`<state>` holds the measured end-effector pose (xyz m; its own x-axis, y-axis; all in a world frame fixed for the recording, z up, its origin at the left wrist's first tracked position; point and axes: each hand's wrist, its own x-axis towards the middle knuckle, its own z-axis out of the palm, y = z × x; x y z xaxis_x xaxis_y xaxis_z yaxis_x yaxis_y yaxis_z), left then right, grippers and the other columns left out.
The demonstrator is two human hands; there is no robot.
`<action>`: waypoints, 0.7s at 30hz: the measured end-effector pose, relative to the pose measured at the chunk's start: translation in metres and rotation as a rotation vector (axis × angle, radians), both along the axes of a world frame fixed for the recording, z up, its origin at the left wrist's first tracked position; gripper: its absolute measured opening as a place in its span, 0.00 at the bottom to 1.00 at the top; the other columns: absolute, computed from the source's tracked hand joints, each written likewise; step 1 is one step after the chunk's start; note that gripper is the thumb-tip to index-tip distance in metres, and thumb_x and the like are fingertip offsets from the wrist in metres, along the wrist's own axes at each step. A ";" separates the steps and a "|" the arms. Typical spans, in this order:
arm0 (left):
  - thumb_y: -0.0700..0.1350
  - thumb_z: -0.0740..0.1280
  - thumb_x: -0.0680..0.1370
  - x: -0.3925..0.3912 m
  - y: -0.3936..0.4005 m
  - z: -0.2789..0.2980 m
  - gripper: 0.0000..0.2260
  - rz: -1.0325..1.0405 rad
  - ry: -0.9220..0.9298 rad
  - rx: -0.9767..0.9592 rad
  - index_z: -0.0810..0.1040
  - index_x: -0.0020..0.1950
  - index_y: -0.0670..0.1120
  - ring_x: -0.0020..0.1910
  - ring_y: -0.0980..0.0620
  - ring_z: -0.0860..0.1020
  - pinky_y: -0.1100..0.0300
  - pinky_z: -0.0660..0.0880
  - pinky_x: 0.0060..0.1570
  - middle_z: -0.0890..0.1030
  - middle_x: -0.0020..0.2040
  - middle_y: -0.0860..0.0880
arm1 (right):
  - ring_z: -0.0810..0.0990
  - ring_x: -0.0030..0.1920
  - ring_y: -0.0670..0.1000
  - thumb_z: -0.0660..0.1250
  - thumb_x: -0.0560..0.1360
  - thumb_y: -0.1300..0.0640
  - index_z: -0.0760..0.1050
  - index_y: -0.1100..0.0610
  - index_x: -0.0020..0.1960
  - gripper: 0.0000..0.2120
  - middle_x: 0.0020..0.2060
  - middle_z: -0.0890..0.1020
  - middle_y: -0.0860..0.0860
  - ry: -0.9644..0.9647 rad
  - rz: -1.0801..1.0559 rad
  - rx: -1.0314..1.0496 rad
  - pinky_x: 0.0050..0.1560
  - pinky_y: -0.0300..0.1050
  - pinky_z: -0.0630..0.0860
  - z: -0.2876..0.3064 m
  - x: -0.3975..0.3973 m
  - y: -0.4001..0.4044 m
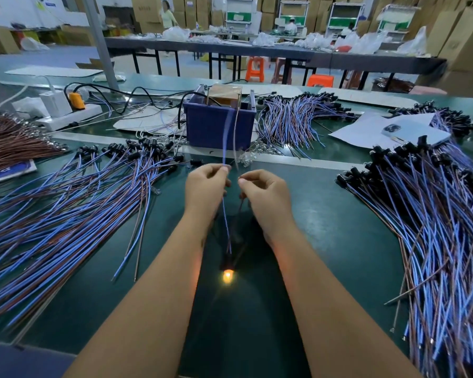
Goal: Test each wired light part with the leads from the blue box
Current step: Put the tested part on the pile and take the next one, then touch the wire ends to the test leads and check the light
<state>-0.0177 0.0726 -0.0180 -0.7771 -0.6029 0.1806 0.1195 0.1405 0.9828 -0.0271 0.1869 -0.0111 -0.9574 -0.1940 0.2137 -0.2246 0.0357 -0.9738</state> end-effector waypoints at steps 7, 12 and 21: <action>0.41 0.65 0.78 0.002 0.004 0.004 0.10 -0.158 0.021 0.085 0.83 0.40 0.46 0.35 0.52 0.76 0.59 0.73 0.38 0.80 0.35 0.49 | 0.76 0.30 0.44 0.70 0.74 0.62 0.78 0.52 0.37 0.09 0.28 0.80 0.47 0.050 0.077 0.101 0.35 0.38 0.72 -0.007 -0.004 -0.004; 0.37 0.65 0.79 0.005 0.003 0.009 0.05 -0.241 0.167 0.428 0.78 0.43 0.39 0.21 0.58 0.66 0.67 0.64 0.21 0.70 0.24 0.52 | 0.74 0.32 0.47 0.68 0.74 0.68 0.77 0.51 0.48 0.12 0.34 0.80 0.51 0.096 0.166 0.091 0.38 0.43 0.71 -0.007 -0.001 -0.006; 0.37 0.64 0.80 0.004 -0.001 0.011 0.06 -0.247 0.239 0.625 0.74 0.43 0.43 0.30 0.53 0.79 0.57 0.80 0.36 0.81 0.32 0.48 | 0.73 0.33 0.47 0.71 0.74 0.63 0.80 0.44 0.55 0.16 0.35 0.80 0.45 0.023 0.306 -0.243 0.35 0.37 0.74 0.003 0.002 -0.001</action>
<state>-0.0135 0.0714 -0.0069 -0.8865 -0.4608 0.0407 0.2972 -0.5000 0.8134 -0.0249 0.1856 -0.0080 -0.8579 -0.4107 0.3088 -0.2107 -0.2670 -0.9404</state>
